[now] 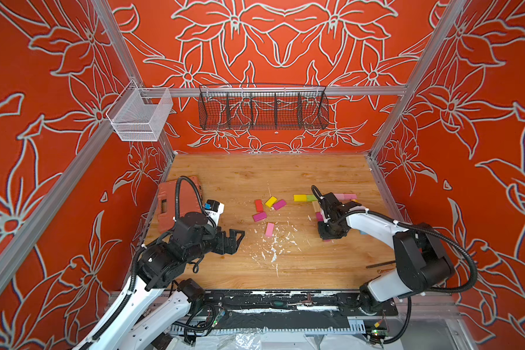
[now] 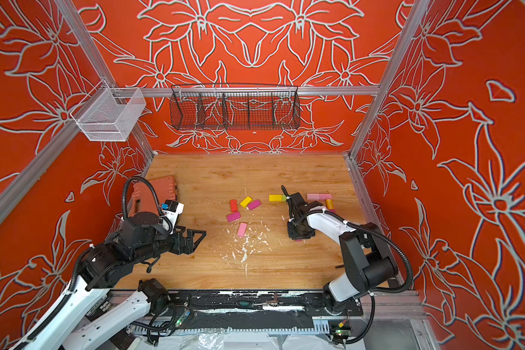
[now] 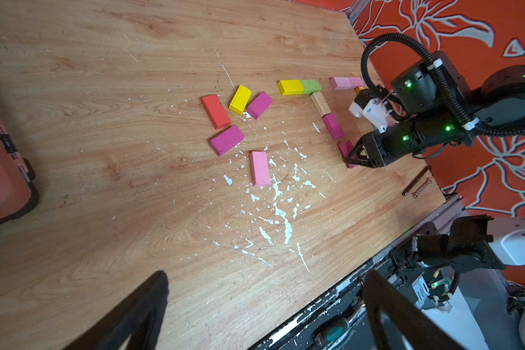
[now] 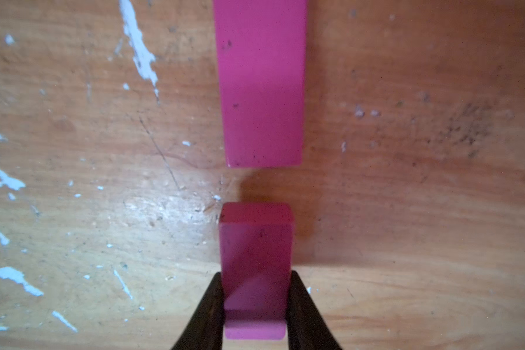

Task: Assemble the number 7 with building blocks
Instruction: Assemble the building block at the center of the board.

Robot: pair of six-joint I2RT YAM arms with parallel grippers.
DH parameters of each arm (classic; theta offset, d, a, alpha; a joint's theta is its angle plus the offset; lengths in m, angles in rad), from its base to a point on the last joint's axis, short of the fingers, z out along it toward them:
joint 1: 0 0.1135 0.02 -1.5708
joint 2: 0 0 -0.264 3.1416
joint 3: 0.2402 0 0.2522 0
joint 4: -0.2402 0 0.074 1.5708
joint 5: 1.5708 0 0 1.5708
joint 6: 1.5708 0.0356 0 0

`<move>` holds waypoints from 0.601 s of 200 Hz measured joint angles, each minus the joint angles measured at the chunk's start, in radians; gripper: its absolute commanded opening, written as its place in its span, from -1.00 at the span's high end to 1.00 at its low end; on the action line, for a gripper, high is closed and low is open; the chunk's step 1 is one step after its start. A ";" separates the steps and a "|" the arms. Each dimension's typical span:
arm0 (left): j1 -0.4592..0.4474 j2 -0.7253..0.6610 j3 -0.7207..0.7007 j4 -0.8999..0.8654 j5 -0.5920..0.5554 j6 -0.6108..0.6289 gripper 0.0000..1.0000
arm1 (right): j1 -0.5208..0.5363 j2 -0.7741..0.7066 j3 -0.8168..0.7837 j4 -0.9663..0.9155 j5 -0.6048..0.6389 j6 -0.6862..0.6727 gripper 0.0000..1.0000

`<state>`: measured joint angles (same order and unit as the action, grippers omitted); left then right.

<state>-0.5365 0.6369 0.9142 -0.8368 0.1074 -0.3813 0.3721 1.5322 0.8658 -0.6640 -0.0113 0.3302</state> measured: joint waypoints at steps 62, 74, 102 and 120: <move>0.000 -0.001 0.000 0.000 -0.011 0.000 -0.95 | -0.033 0.058 0.034 0.003 -0.035 -0.040 0.39; 0.000 -0.001 0.000 0.000 -0.013 0.000 -0.95 | -0.035 0.070 0.045 0.003 -0.042 -0.045 0.39; 0.001 -0.001 0.000 0.000 -0.017 0.000 -0.95 | -0.037 0.085 0.064 0.004 -0.049 -0.056 0.38; 0.001 -0.001 0.000 0.000 -0.017 0.000 -0.95 | -0.037 0.085 0.065 0.003 -0.049 -0.059 0.38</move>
<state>-0.5354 0.6357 0.9142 -0.8368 0.0906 -0.3809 0.3347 1.6176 0.9306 -0.6609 -0.0605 0.2710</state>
